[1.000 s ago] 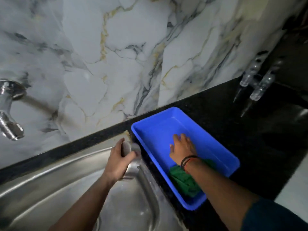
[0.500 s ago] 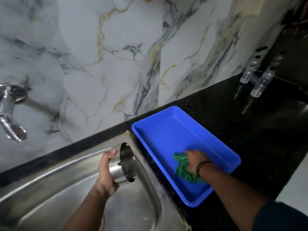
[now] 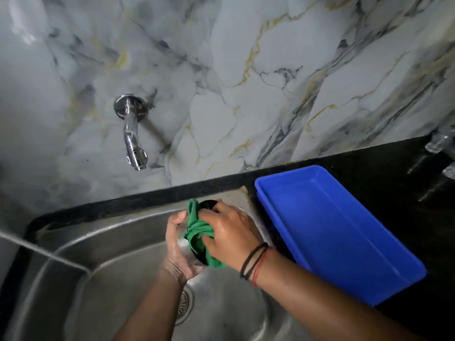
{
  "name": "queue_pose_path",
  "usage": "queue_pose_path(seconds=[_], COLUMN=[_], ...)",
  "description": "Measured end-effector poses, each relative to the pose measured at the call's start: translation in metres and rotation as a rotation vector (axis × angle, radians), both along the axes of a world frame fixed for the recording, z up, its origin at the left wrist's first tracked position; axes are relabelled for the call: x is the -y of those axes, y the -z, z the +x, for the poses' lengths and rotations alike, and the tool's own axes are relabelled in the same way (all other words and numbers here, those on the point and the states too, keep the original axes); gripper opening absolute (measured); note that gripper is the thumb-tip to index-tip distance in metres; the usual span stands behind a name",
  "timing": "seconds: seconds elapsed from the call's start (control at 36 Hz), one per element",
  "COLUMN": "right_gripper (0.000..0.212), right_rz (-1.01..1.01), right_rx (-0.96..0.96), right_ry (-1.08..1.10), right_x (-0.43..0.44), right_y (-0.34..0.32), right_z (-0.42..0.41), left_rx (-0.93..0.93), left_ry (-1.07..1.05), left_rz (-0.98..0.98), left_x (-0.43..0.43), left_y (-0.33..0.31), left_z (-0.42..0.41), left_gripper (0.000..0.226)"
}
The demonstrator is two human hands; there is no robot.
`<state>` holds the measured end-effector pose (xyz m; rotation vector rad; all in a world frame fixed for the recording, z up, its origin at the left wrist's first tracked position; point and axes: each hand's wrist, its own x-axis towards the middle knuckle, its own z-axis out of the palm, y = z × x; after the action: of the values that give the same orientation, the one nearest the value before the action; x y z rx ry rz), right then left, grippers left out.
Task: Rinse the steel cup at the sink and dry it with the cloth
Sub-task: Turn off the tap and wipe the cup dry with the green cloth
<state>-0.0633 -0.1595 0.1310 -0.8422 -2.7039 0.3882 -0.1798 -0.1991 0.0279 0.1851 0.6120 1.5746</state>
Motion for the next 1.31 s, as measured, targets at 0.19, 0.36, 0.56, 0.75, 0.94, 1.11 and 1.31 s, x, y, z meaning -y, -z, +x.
queue_pose_path(seconds=[0.19, 0.36, 0.56, 0.75, 0.94, 1.11, 1.31], right_gripper=[0.034, 0.019, 0.007, 0.026, 0.026, 0.029, 0.024], right_rz=[0.230, -0.169, -0.583, 0.041, 0.119, -0.368, -0.187], right_rx=[0.333, 0.639, 0.297, 0.110, 0.552, 0.544, 0.036], right_ry=[0.042, -0.154, -0.063, -0.095, -0.120, -0.201, -0.061], right_x=[0.010, 0.008, 0.012, 0.028, 0.024, 0.009, 0.023], right_y=[0.003, 0.000, 0.007, 0.024, 0.020, -0.004, 0.003], right_z=[-0.040, -0.050, -0.055, -0.059, -0.065, -0.060, -0.066], left_rx=[-0.099, -0.039, 0.002, -0.071, -0.032, -0.011, -0.097], left_ry=[-0.037, 0.095, 0.086, 0.003, 0.037, 0.037, -0.151], left_rz=[0.007, 0.119, 0.107, 0.084, 0.081, 0.119, 0.067], left_x=[0.018, 0.035, 0.036, 0.042, 0.038, 0.036, 0.032], left_y=[0.001, 0.007, 0.003, 0.004, 0.004, 0.013, -0.002], left_z=[-0.021, -0.031, -0.032, -0.044, -0.042, -0.032, -0.037], left_gripper=[0.053, 0.087, 0.086, 0.090, 0.084, 0.087, 0.081])
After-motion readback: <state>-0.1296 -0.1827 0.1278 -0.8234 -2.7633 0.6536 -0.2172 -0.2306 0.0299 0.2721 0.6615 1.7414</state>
